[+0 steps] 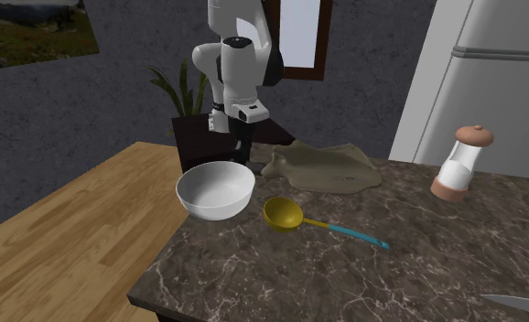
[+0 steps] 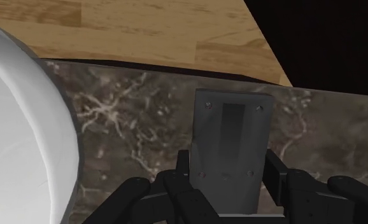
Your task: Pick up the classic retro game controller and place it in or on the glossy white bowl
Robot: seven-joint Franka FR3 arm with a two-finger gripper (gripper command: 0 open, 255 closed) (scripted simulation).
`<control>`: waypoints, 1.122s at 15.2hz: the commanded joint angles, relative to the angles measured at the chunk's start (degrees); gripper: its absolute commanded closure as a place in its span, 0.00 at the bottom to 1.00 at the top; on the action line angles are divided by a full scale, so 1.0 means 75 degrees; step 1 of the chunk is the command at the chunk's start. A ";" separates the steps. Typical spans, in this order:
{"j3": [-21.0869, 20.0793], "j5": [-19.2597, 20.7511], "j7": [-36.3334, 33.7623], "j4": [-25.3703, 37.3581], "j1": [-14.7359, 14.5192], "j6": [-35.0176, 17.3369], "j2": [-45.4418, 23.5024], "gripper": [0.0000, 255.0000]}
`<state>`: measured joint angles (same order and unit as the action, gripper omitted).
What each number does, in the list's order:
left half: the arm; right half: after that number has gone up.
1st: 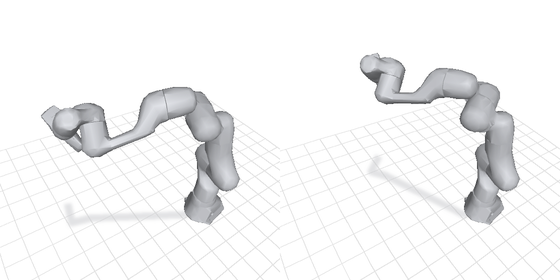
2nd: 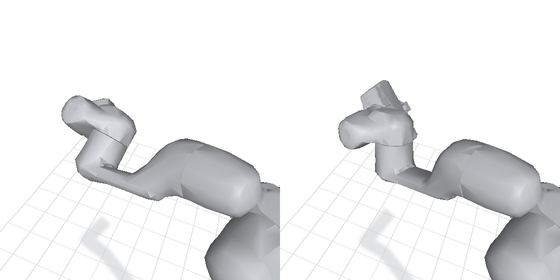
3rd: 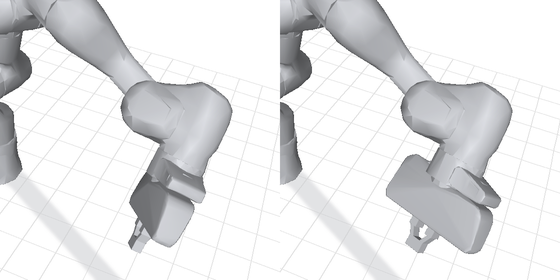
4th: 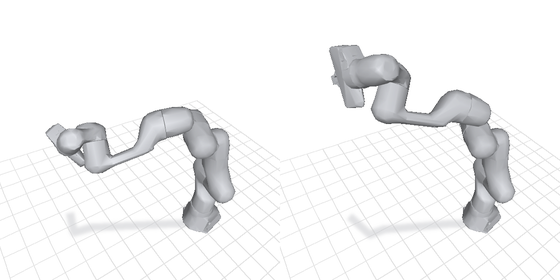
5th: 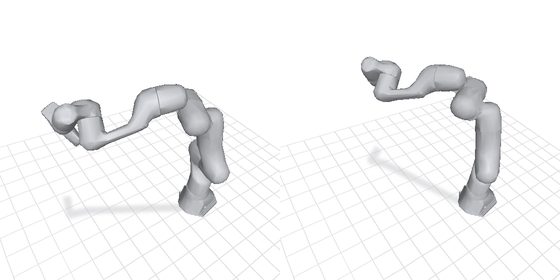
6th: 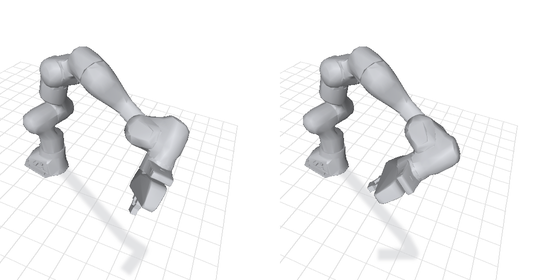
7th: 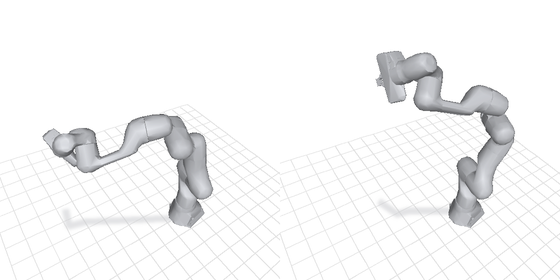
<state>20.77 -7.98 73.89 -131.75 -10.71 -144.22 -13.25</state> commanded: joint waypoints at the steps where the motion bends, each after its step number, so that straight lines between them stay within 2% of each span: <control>1: 0.0037 0.0088 -0.0060 0.0016 -0.0025 0.0134 0.0129 1.00; 17: 0.0223 0.0868 -0.0609 0.0407 -0.0164 0.1673 0.1382 1.00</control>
<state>22.38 -1.84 69.54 -128.84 -11.93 -132.45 -3.54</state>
